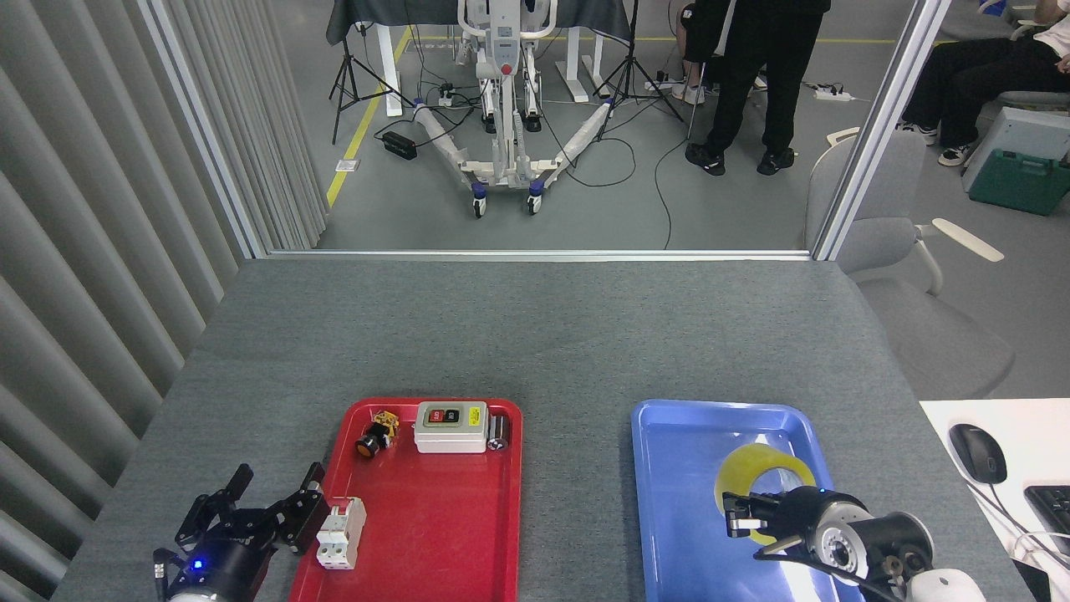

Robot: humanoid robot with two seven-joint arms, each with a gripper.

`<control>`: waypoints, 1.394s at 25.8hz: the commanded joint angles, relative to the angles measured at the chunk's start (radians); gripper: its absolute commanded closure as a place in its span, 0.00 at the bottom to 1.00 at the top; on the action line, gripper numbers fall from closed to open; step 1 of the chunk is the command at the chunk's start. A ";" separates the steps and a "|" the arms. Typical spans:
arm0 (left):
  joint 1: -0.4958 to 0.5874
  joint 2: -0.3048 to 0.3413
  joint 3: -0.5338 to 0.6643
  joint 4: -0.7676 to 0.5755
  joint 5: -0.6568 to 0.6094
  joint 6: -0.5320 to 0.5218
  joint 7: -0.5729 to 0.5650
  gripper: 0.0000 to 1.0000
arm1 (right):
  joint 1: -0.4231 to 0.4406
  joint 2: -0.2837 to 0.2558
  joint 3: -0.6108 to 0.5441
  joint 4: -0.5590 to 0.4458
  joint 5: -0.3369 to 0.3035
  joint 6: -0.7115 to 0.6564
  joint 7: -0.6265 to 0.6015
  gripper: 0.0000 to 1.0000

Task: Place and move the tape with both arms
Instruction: 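Lower the tape into the blue tray with the right gripper and release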

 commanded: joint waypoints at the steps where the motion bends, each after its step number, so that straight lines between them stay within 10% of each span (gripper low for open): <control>1: 0.000 -0.002 0.010 -0.011 0.003 0.022 -0.123 0.00 | -0.051 -0.002 0.032 0.003 -0.053 0.100 0.138 1.00; 9: 0.000 -0.034 0.008 -0.060 -0.112 -0.160 -0.061 0.00 | -0.069 0.009 0.070 0.018 -0.062 0.265 0.216 0.99; 14: 0.006 -0.080 0.008 -0.062 -0.153 -0.188 0.112 0.00 | -0.063 0.004 0.071 0.031 0.001 0.273 0.192 0.59; 22: 0.012 -0.117 0.077 -0.154 -0.142 -0.191 0.009 0.00 | -0.052 0.001 0.071 0.029 0.015 0.279 0.031 0.01; 29: 0.039 -0.122 0.071 -0.136 -0.141 -0.194 0.012 0.00 | 0.118 -0.002 -0.051 -0.037 0.027 0.052 -0.604 0.00; 33: 0.050 -0.122 0.074 -0.137 -0.142 -0.194 0.043 0.00 | 0.224 0.009 -0.129 -0.014 0.217 -0.066 -1.150 0.00; 36: 0.061 -0.115 0.080 -0.139 -0.145 -0.192 0.112 0.00 | 0.264 0.066 -0.134 -0.001 0.298 -0.065 -1.244 0.00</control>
